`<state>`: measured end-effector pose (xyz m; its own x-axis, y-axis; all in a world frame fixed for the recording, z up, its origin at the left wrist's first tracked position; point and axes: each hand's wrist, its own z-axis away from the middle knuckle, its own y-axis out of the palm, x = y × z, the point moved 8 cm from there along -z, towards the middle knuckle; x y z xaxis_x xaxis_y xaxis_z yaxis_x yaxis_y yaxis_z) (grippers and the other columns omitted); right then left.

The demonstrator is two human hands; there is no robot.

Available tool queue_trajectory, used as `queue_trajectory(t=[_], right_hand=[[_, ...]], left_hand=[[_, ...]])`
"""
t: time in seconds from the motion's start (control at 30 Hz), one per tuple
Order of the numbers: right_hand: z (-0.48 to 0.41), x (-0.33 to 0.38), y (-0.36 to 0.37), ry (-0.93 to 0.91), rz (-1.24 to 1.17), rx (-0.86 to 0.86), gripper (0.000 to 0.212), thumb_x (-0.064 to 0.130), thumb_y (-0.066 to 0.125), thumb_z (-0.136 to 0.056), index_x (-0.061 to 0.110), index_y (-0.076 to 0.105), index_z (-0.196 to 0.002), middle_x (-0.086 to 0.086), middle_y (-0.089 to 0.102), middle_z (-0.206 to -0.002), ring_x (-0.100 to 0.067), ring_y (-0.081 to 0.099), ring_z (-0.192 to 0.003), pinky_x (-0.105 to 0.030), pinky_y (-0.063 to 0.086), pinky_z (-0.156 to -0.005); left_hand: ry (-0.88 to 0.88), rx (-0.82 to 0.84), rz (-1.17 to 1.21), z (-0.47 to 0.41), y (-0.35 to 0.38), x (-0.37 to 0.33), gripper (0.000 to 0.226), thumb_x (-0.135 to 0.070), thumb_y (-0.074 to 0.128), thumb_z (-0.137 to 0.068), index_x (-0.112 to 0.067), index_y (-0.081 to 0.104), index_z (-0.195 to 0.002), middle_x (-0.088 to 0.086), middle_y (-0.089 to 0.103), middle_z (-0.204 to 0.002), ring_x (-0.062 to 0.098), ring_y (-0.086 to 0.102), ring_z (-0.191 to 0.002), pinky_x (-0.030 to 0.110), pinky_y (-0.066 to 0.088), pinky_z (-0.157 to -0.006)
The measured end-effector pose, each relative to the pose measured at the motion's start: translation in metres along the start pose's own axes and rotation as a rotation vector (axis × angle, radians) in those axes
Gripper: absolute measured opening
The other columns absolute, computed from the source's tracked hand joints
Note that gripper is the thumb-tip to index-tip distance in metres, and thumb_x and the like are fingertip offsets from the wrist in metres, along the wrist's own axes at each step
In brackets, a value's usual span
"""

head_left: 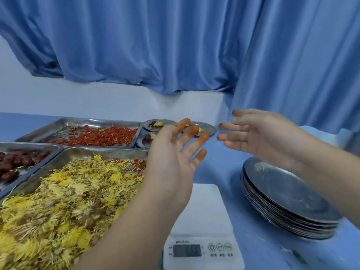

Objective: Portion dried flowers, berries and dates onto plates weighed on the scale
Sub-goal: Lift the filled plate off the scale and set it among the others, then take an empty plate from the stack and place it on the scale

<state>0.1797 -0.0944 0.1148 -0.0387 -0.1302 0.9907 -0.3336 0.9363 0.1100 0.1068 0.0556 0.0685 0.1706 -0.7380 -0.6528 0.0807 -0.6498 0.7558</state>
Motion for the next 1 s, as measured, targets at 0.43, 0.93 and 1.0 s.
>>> queue_trajectory(t=[0.43,0.93,1.0], right_hand=[[0.094,-0.060,-0.100,-0.500,1.071,-0.300,0.025,0.010,0.061,-0.087,0.034,0.064,-0.095,0.016,0.067,-0.090,-0.008,0.065,-0.083,-0.017,0.047,-0.074],[0.109,-0.076,-0.106,-0.392,1.324,-0.288,0.021,0.010,0.068,-0.075,0.023,0.066,-0.092,0.009,0.065,-0.086,-0.017,0.057,-0.088,-0.040,0.051,-0.074],[0.112,-0.072,-0.106,-0.433,1.291,-0.308,0.020,0.007,0.068,-0.075,0.023,0.068,-0.089,0.009,0.065,-0.083,-0.018,0.058,-0.085,-0.040,0.051,-0.073]], left_hand=[[0.084,-0.126,0.055,0.039,-0.042,0.046,0.023,-0.025,0.043,-0.099,-0.022,0.065,-0.096,-0.001,0.073,-0.097,0.021,0.072,-0.095,0.036,0.046,-0.077],[0.103,-0.011,-0.091,0.044,-0.044,0.056,0.024,-0.026,0.041,-0.093,-0.018,0.063,-0.093,0.001,0.068,-0.091,0.019,0.062,-0.072,0.033,0.041,-0.073],[0.109,-0.021,-0.089,0.043,-0.046,0.055,0.025,-0.026,0.039,-0.093,-0.018,0.063,-0.093,0.001,0.067,-0.090,0.019,0.061,-0.070,0.033,0.041,-0.071]])
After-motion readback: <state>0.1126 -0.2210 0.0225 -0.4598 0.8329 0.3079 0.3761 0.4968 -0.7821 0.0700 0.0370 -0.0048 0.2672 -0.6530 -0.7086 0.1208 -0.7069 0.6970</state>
